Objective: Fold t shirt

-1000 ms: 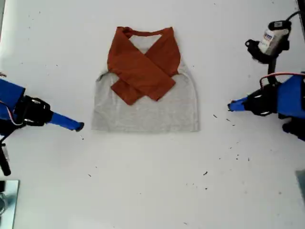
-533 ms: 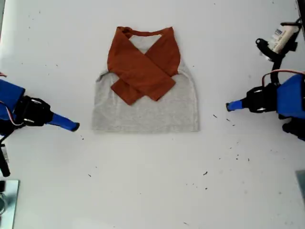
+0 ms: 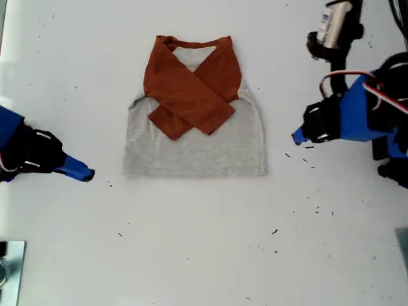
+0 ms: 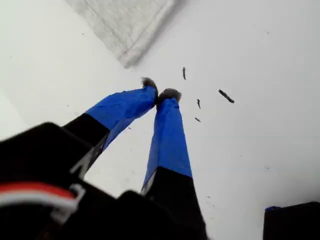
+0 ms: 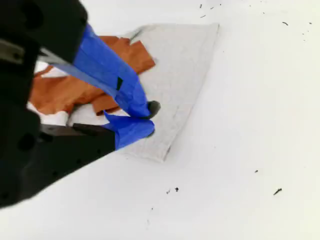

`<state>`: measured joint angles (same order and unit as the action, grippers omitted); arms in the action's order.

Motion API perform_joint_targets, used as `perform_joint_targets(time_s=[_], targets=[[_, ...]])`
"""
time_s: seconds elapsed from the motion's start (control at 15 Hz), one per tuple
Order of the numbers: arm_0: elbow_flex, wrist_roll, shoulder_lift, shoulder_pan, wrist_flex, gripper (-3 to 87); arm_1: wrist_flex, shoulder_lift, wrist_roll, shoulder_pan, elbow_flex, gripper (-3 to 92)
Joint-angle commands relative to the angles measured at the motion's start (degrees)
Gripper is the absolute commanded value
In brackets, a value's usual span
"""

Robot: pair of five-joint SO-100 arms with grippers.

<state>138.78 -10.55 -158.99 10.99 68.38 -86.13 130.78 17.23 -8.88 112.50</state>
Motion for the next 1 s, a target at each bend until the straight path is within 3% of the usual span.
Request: perform_joint_targets(time_s=[0.0,0.07,0.13,0.2,0.33,0.53,0.67,0.8,0.93], targets=[[-14.0,2.3,7.2,0.4,7.6,-0.3,-8.3,-12.1,-0.2,1.5,-20.1,14.7],[-14.7,4.7,9.6,0.1,7.4,0.8,-9.7,-15.3,0.0,2.1,-24.2,19.9],[-16.0,6.5,13.1,0.1,7.0,20.7,-10.5,-17.9,-0.3,2.7,-26.5,25.5],[-17.1,8.2,17.1,0.1,6.3,29.0,-10.2,-20.0,0.2,3.3,-27.2,26.9],[-17.0,10.7,22.4,-0.5,3.2,30.3,-8.3,-24.5,0.0,4.2,-27.3,30.2],[-16.0,12.5,26.4,-2.5,0.0,16.4,-3.5,-30.9,0.4,5.0,-26.8,30.2],[-13.4,13.8,26.9,-3.8,-1.8,29.8,-1.1,-33.8,0.6,5.4,-26.6,30.3],[-9.5,14.3,27.7,-5.4,-3.4,31.5,0.4,-36.3,0.4,6.0,-25.8,30.3],[-3.3,15.5,28.9,-8.2,-8.8,31.9,4.9,-38.4,0.7,5.9,-21.6,30.3]])
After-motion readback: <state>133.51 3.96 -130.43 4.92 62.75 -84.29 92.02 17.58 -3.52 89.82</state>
